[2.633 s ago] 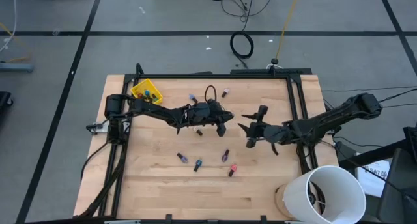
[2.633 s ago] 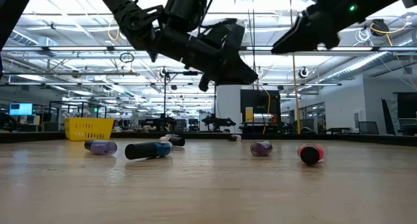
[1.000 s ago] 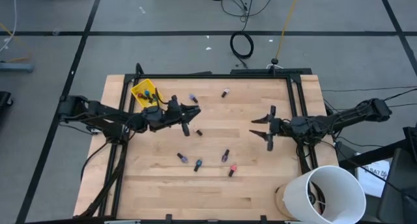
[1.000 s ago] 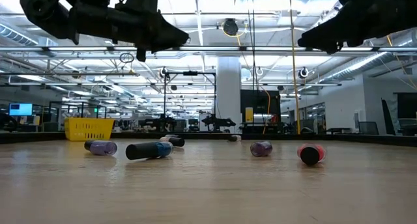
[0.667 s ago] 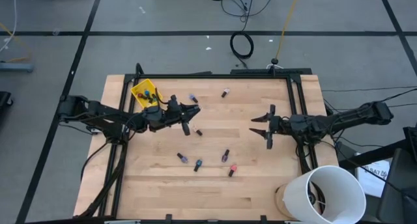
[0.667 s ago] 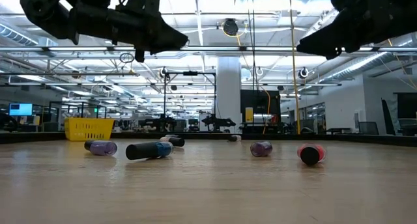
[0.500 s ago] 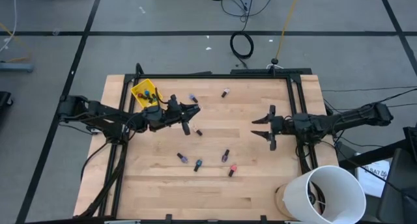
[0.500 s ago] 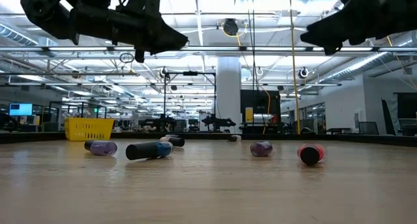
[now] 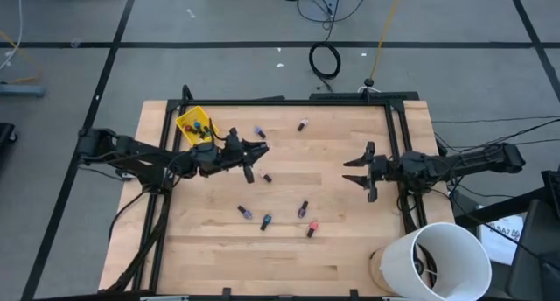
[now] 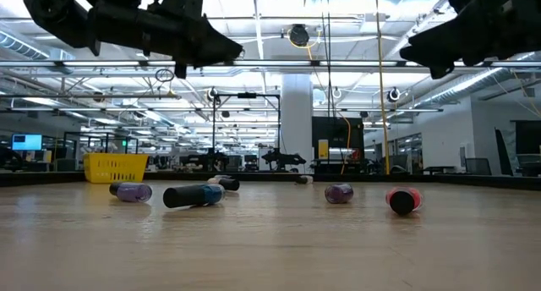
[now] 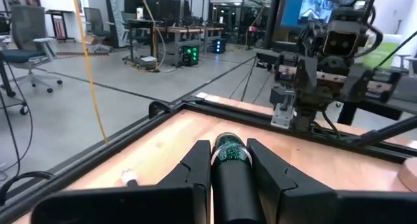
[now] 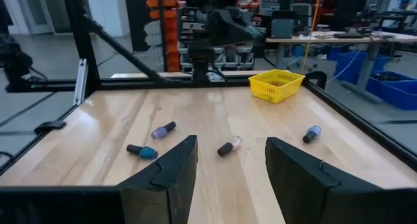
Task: Pick & Place Nail Polish
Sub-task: Put the dark green nail polish into the yellow bin
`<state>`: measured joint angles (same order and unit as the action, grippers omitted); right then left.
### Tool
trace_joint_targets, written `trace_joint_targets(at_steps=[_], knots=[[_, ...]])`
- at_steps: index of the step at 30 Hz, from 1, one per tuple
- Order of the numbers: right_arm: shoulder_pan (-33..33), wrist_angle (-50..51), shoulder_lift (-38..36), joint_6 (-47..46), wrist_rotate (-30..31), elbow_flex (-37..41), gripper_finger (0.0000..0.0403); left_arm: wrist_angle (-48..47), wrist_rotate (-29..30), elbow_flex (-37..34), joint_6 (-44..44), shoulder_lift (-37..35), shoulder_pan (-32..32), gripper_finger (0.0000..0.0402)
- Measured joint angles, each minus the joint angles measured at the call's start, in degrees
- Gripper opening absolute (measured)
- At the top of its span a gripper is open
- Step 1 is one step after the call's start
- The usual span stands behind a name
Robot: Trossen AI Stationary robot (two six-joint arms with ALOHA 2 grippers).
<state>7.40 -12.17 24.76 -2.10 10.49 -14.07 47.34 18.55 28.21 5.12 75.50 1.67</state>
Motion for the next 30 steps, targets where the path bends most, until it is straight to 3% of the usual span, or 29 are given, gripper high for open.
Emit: trace_joint_targets(at_steps=[7, 21, 30], knots=[[0.0, 0.0, -2.8, 0.1, 0.0, 0.8, 0.0169, -11.1, 5.7, 0.0, -0.5, -7.5, 0.0, 0.0053], [0.0, 0.5, -2.9, 0.9, 0.4, 0.8, 0.0169, -46.2, 23.6, 0.0, 7.3, -27.8, 0.0, 0.0053], [0.0, 0.5, -2.9, 1.7, 1.9, 0.8, 0.0169, -69.6, 38.0, 0.0, 27.5, -34.1, 0.0, 0.0053]])
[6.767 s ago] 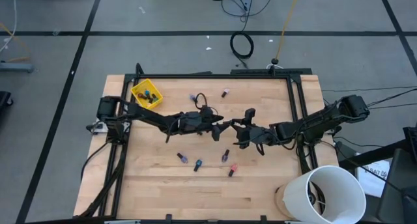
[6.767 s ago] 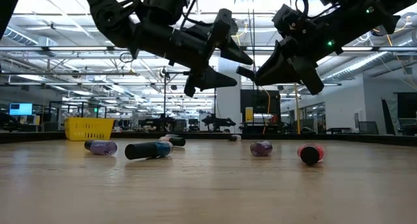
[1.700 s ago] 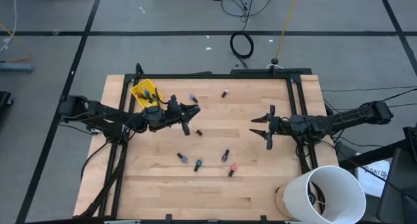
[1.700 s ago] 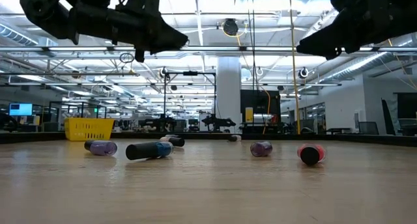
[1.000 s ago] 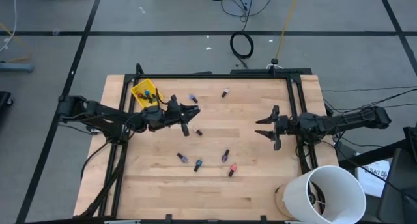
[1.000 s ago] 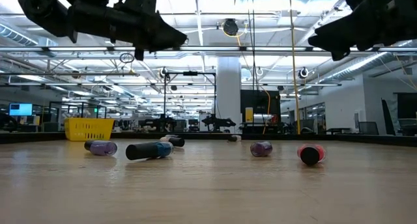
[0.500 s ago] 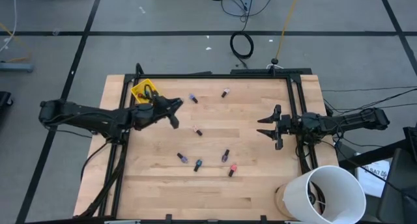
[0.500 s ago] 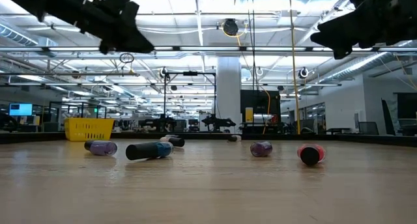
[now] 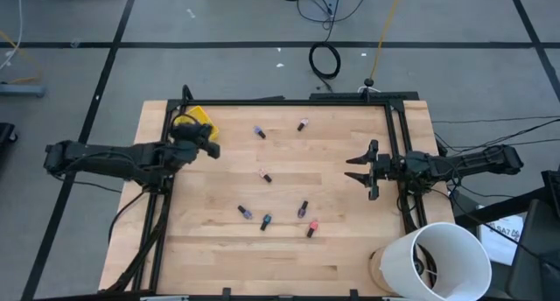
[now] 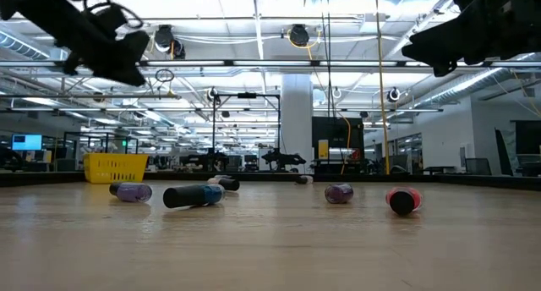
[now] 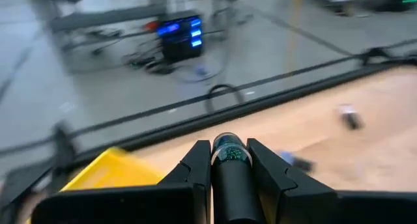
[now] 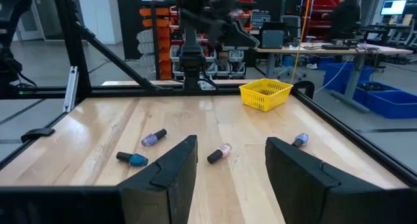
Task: Pick & Place Nail Polish
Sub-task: Put the dark green nail polish into the yellow bin
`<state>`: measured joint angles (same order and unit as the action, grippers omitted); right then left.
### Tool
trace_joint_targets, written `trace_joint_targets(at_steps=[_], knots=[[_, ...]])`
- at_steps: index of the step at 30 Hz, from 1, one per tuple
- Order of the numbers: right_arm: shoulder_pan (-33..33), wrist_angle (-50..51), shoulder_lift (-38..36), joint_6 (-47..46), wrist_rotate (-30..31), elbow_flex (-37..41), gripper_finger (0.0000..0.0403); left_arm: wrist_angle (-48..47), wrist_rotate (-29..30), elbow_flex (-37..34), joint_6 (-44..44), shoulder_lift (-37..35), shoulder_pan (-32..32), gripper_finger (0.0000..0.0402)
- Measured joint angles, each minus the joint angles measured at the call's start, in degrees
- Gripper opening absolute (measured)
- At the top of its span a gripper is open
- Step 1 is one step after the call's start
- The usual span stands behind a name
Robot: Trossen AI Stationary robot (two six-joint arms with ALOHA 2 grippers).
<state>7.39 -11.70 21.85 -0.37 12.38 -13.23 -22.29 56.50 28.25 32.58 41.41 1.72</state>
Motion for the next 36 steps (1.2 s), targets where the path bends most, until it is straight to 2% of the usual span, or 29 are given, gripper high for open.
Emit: trace_joint_targets(at_steps=[6, 9, 13, 19, 23, 29, 32, 36], knots=[[-1.8, 0.2, 0.0, 0.1, -0.2, 0.0, 0.0169, -15.8, 4.9, 0.0, 18.5, 0.2, 2.5, 0.0053], [-2.9, 0.8, 0.0, -0.1, -0.2, 0.0, 0.0169, -20.2, 5.1, 0.0, 24.0, 0.2, 4.8, 0.0053], [-3.9, 0.8, 0.0, -0.4, -0.4, 0.3, 0.0169, -21.6, 3.0, 0.0, 26.5, 0.2, 8.3, 0.0053], [-4.8, 0.4, 0.0, -0.5, -0.5, 0.9, 0.0169, -21.2, -2.8, 0.0, 24.1, 0.2, 14.9, 0.0053], [-4.8, 0.2, 0.0, -0.4, -0.7, 0.9, 0.0169, -16.4, -7.2, -3.2, 21.2, 1.0, 20.1, 0.0053], [-4.8, -0.2, 0.0, -0.1, -0.7, 0.9, 0.0169, 2.0, -19.2, -12.6, 15.7, 1.8, 28.0, 0.0053], [-4.8, -0.3, 0.0, -0.1, -0.7, 0.9, 0.0169, 7.6, -21.7, -15.4, 15.1, 2.1, 30.9, 0.0053], [-4.8, -0.4, 0.0, 0.0, -0.7, 0.9, 0.0169, 9.0, -22.9, -17.4, 15.1, 2.1, 34.1, 0.0053]])
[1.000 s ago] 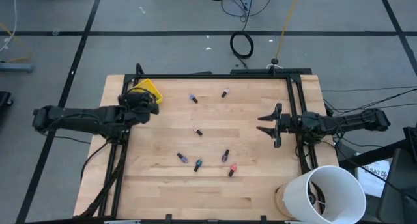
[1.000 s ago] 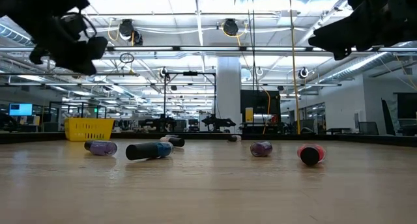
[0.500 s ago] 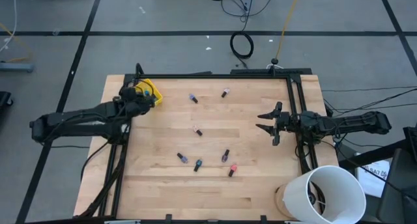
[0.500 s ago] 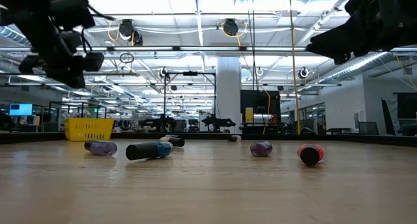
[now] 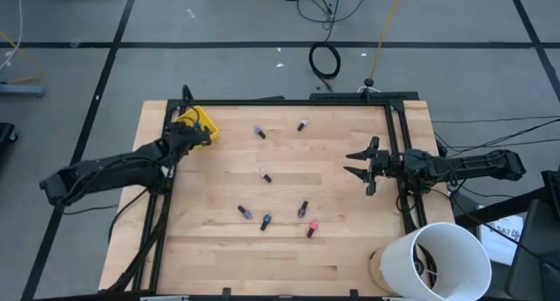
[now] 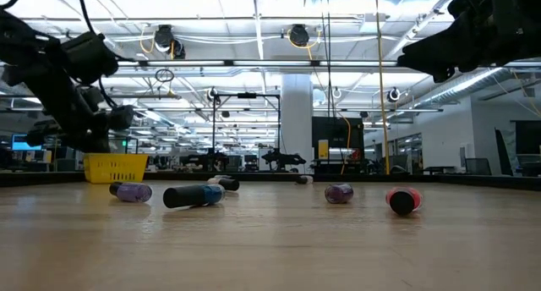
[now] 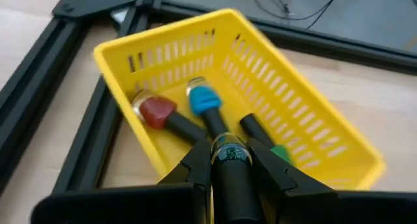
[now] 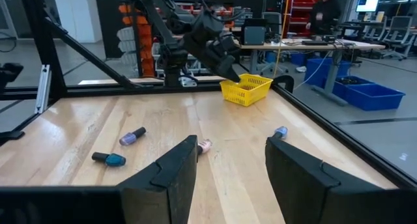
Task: Pick & Place Nail Polish
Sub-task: Put the dark green nail polish into the yellow bin
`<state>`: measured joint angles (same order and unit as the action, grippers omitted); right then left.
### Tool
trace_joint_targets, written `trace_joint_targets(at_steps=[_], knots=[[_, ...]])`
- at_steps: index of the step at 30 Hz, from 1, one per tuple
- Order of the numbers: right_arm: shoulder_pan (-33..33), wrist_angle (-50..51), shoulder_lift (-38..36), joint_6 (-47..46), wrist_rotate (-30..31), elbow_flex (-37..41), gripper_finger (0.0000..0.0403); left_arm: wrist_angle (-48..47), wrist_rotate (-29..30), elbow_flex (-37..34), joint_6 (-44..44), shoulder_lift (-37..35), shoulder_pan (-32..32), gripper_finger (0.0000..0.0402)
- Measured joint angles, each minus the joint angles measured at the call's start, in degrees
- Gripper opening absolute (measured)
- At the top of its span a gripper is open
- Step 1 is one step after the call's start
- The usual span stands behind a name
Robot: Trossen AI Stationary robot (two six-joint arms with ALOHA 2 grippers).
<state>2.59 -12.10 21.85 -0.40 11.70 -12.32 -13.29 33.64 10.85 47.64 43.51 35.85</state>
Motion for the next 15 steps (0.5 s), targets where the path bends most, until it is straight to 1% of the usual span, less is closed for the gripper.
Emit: trace_joint_targets(at_steps=[5, 10, 15], knots=[[0.0, -0.1, 0.0, 0.0, 0.1, 0.0, 0.0169, 0.0, -2.5, -0.4, 0.0, 0.0, 1.6, 0.0053], [0.0, -0.1, 0.0, 0.2, 0.1, 0.0, 0.0169, 0.0, -2.7, -0.4, 0.0, 0.0, 1.6, 0.0088], [0.0, -0.1, 0.0, 0.1, 0.2, 0.0, 0.0169, 0.1, -2.7, -0.4, -1.1, 0.0, 1.6, 0.0098]])
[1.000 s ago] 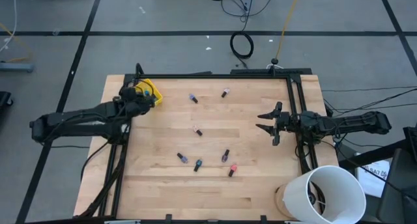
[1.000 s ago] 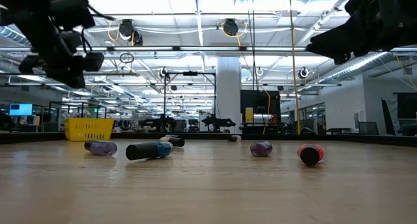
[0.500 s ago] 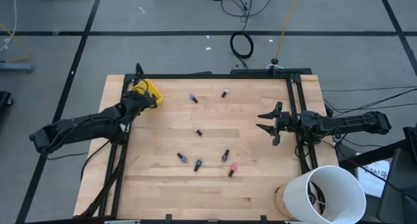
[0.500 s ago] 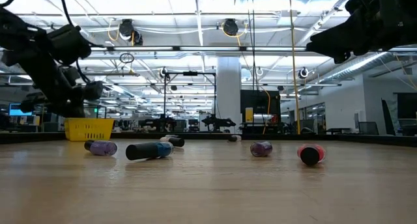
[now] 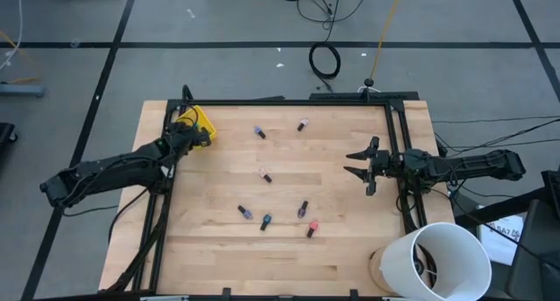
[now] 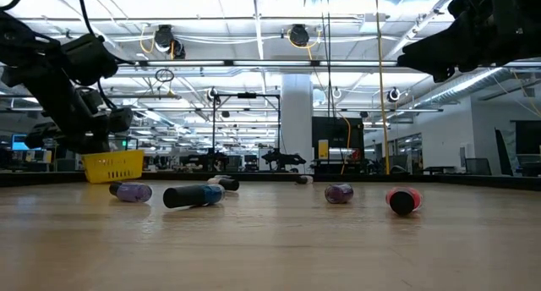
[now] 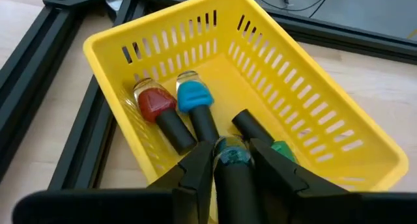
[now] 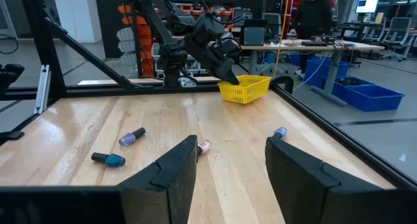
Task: Pick & Place Nail Polish
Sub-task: Put the dark green nail polish into the yellow bin, then put the dark purple nail polish into the yellow bin
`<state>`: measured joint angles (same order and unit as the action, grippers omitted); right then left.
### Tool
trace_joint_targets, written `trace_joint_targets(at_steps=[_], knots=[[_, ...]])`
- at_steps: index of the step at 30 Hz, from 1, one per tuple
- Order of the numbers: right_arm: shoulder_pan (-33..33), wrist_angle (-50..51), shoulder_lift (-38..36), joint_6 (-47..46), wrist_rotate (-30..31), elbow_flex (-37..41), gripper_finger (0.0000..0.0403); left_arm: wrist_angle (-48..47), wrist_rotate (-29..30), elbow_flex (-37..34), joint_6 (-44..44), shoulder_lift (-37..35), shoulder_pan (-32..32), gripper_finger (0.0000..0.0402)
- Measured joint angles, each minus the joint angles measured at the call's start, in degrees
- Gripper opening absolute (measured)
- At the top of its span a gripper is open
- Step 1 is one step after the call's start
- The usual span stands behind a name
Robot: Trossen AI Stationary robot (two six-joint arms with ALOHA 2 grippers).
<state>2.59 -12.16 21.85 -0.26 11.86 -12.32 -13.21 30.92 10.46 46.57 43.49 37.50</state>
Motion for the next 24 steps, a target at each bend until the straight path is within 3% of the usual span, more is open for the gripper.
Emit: trace_joint_targets(at_steps=[9, 15, 24], knots=[[0.0, 0.2, 0.0, -0.1, 0.0, 0.0, 0.0169, 0.8, 0.9, 0.0, -0.4, 0.0, 0.0, 0.0102], [0.0, 0.4, 0.0, -0.1, 0.0, 0.0, 0.0169, 7.3, 0.2, 0.0, -3.7, 0.0, 0.0, 0.0104], [0.0, 0.4, 0.0, -0.1, 0.0, 0.0, 0.0169, 23.9, -10.3, 0.0, -9.7, 0.0, 0.0, 0.0104]])
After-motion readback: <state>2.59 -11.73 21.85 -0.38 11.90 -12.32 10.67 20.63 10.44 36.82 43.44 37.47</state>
